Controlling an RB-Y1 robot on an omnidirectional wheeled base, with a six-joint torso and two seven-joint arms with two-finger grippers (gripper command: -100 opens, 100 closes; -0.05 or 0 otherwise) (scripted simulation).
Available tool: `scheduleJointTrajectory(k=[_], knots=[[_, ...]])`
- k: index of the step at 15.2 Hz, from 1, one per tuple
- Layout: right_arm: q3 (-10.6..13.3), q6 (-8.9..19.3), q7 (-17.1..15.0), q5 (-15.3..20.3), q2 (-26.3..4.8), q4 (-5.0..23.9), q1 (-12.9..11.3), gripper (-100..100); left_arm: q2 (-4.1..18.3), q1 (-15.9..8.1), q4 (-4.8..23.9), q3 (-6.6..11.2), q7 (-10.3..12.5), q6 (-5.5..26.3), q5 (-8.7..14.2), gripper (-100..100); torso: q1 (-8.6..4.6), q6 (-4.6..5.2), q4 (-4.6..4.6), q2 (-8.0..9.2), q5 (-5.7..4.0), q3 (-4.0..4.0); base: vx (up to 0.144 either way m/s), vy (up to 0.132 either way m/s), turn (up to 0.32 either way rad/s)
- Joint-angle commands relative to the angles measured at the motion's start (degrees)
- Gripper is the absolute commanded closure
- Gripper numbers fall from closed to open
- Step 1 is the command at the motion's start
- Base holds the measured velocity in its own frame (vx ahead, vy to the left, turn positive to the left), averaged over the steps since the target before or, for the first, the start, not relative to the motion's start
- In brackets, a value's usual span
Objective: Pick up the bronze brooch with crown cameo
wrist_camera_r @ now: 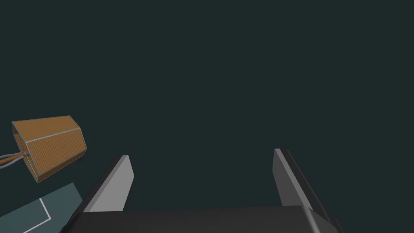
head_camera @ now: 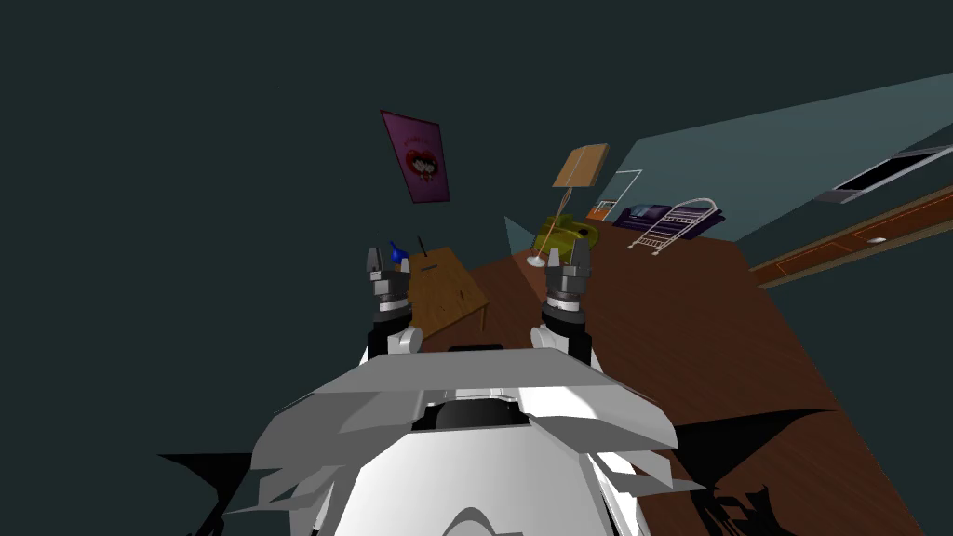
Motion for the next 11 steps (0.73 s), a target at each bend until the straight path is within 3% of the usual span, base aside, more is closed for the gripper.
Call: scheduleJointTrajectory(k=[1,3,5,6,8,11], knots=[[0.0,0.0,0.0,0.0,0.0,0.0,0.0,0,2.3,-0.2,0.4,0.17,-0.1,0.8,0.2,-100,0.0,0.0,0.0,0.0,0.0,0.0,-0.027,-0.032,0.006],[0.0,0.0,0.0,0.0,0.0,0.0,0.0,0,3.9,-0.3,0.7,0.35,-0.3,1.6,0.3,-100,-0.18,0.0,0.02,0.13,-0.03,0.07,-0.055,-0.07,0.018],[0.0,0.0,0.0,0.0,0.0,0.0,0.0,0,7.1,-0.8,1.8,0.87,-0.7,3.9,0.8,-100,-0.27,0.0,0.04,0.19,-0.06,0.11,-0.031,-0.087,0.012],[0.0,0.0,0.0,0.0,0.0,0.0,0.0,0,7.2,-0.8,1.8,0.87,-0.7,3.9,0.8,-100,-0.35,0.0,0.03,0.13,-0.07,0.08,-0.008,-0.108,0.015],[0.0,0.0,0.0,0.0,0.0,0.0,0.0,0,10.2,-1.5,3.4,1.6,-1.2,6.9,1.5,-100,-0.42,0.01,0.01,0.03,-0.09,0.02,0.012,-0.111,0.018],[0.0,0.0,0.0,0.0,0.0,0.0,0.0,0,11.6,-1.8,4.3,2.04,-1.6,9.0,1.9,-100,-0.48,0.0,-0.02,-0.09,-0.11,-0.05,0.025,-0.111,0.018]])
